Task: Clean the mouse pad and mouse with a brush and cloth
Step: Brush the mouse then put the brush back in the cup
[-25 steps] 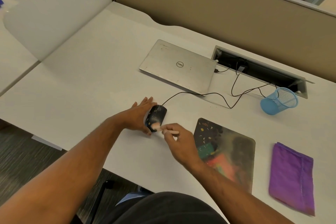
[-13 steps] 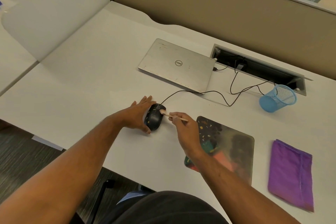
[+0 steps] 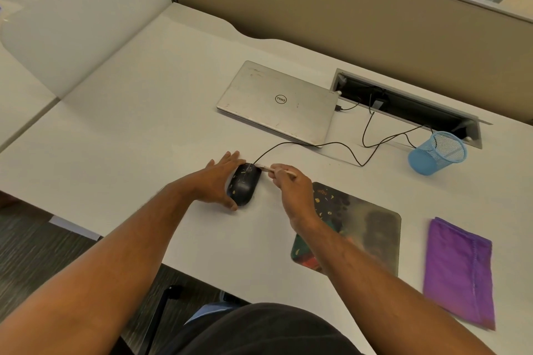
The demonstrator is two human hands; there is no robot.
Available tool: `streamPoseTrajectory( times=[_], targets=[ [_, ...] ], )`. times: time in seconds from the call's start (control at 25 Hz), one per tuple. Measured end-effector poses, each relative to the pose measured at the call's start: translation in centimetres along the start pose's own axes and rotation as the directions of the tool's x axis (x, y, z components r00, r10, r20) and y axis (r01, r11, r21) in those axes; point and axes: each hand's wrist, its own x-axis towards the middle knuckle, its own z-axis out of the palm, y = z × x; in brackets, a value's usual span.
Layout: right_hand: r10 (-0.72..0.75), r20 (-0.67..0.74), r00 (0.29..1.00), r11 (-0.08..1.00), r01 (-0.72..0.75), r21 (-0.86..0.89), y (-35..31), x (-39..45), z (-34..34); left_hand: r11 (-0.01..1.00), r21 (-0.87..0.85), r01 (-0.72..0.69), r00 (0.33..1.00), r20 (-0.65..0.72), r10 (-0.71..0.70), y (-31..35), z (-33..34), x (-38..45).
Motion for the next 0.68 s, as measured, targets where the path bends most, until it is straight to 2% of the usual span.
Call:
streamPoseTrajectory(
  times=[0.24, 0.44, 0.6, 0.68],
  targets=[
    [-0.080, 0.120, 0.990, 0.992, 0.091, -0.085, 2.0, -3.9, -0.3, 1.000, 0.007, -0.001, 1.000, -0.006, 0.001, 0.1, 0.0, 0.1],
    [-0.093, 0.262, 0.961, 0.947, 0.166, -0.274, 4.2, -6.6, -1.7, 1.000, 0.025, 0.000, 1.000, -0.002, 0.000, 0.6, -0.3, -0.2],
    [-0.147, 0.183, 0.972, 0.959, 0.185, -0.216, 4.0, -6.8, -3.6, 0.999, 0.032, 0.007, 1.000, 0.023, -0.008, 1.3, -0.7, -0.4],
    [-0.128, 0.119, 0.985, 0.980, 0.144, -0.137, 3.5, -6.6, -4.3, 1.000, 0.025, -0.016, 1.000, 0.022, 0.016, 2.0, -0.9, -0.2]
  ],
)
